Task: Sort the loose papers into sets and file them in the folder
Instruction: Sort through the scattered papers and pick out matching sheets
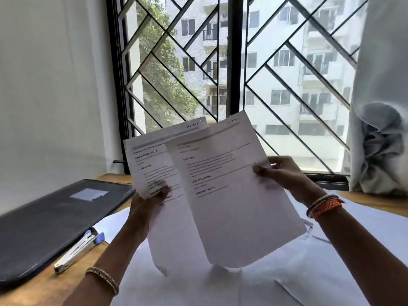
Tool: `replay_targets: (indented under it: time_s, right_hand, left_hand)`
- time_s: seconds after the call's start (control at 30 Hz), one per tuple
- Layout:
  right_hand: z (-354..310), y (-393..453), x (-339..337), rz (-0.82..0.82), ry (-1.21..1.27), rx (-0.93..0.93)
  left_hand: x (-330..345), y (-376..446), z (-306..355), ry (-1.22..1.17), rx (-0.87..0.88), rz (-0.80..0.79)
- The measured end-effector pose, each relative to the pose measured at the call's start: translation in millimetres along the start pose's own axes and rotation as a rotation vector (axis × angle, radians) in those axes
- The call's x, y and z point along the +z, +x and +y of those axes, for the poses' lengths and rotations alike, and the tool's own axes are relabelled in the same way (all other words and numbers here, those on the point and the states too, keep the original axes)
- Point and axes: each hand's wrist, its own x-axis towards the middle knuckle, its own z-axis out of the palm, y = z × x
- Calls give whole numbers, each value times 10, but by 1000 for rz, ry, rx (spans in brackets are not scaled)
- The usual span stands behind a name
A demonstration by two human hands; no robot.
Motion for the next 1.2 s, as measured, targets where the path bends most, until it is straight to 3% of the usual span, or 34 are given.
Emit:
replay_targets:
  time_s: [0.1, 0.23, 0.43, 0.5, 0.67, 0.83, 1.07, 1.13, 1.2]
  right_hand:
    - [57, -64, -182, 172, -64, -23]
    - [171, -84, -623, 578, -258, -124]
    - [351, -236, -1276, 952, -471, -289]
    - [378, -287, -1215, 902, -465, -327]
    - [464, -342, -694, 598, -456, -375]
    - [550, -373, -465, 391, -86, -214]
    - [574, -366, -432, 144, 296, 139]
    - [591, -390, -446, 77, 214, 183]
    - [660, -403, -441, 76, 120, 199]
  left_hand:
    - [94, -31, -49, 29, -45, -76]
    - [174, -28, -25, 28, -7, -126]
    - [300, 84, 179, -193, -54, -236]
    - [507, 75, 181, -176, -111, -324]
    - [1187, -86, -62, 37, -179, -509]
    - [1325, -111, -414, 181, -78, -286]
    - [1069, -13, -516, 266, -79, -283]
    - [1096, -12, -492, 318, -62, -200]
    - [1142, -16, -408, 238, -179, -169]
